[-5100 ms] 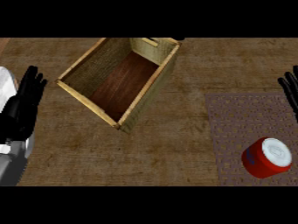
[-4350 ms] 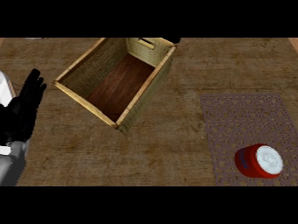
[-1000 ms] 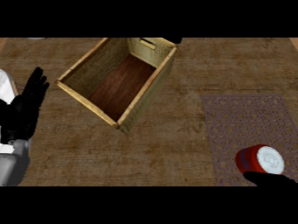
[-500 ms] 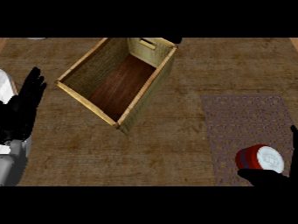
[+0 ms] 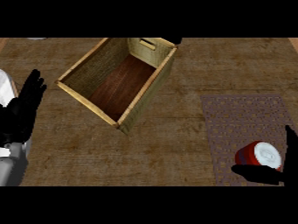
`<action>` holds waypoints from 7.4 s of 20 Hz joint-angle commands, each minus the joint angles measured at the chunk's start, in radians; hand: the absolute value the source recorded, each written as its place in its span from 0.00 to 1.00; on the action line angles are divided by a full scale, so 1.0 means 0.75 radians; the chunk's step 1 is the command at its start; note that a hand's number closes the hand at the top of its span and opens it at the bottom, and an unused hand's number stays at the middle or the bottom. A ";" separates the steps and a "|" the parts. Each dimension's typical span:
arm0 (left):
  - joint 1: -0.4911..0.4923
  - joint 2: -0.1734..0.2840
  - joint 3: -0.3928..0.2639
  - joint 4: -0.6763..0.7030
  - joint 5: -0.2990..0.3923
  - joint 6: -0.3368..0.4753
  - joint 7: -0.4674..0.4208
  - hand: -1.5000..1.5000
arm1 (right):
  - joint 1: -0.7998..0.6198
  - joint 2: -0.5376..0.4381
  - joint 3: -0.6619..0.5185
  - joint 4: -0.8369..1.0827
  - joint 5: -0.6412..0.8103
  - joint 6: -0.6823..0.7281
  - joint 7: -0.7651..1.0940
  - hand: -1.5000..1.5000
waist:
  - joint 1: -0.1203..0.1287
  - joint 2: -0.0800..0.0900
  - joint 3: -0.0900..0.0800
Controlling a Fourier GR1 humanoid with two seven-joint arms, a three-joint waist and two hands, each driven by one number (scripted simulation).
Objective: Pick the can from the placemat and place it in the basket
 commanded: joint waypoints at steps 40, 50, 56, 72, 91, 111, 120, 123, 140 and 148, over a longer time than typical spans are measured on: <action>-0.174 -0.120 -0.081 0.096 -0.084 -0.102 0.016 0.50 | -0.856 0.391 0.958 0.357 0.109 -0.679 -0.109 1.00 | 0.230 0.019 0.003; -0.208 -0.137 -0.096 0.122 -0.118 -0.073 0.018 0.50 | -1.284 0.391 0.839 0.515 0.169 -0.720 0.132 1.00 | 0.193 -0.003 -0.007; -0.206 -0.137 -0.089 0.145 -0.110 -0.081 0.021 0.50 | -1.479 0.391 0.661 0.624 0.141 -0.818 0.199 1.00 | 0.217 0.008 -0.007; -0.249 -0.139 -0.081 0.151 -0.116 -0.078 0.021 0.50 | -2.127 0.391 0.428 1.319 0.126 -0.654 0.400 1.00 | 0.238 0.019 -0.010; -0.231 -0.137 -0.058 0.149 -0.134 -0.059 0.001 0.50 | -2.344 0.391 0.442 1.859 -0.192 -0.791 0.334 1.00 | 0.185 0.033 -0.003; -0.204 -0.141 -0.021 0.209 -0.132 -0.073 -0.075 0.50 | -2.555 0.392 0.866 2.101 -0.184 -0.139 0.010 1.00 | 0.136 0.036 -0.004; -0.200 -0.159 -0.053 0.115 -0.147 -0.054 0.014 0.50 | -2.540 0.392 0.803 2.170 -0.339 0.076 0.028 1.00 | 0.153 0.032 -0.003; -0.177 -0.101 0.022 0.119 -0.079 -0.117 -0.003 0.50 | -2.488 0.392 0.798 2.139 -0.387 0.100 0.016 1.00 | 0.138 0.029 -0.002; -0.179 -0.147 -0.002 0.126 -0.136 -0.075 0.004 0.50 | -2.374 0.391 0.913 2.164 -0.386 0.058 -0.005 1.00 | 0.125 0.037 -0.001; -0.206 -0.152 0.000 0.103 -0.140 -0.071 0.039 0.50 | -2.350 0.392 0.904 2.173 -0.429 0.097 -0.020 1.00 | 0.135 0.039 0.000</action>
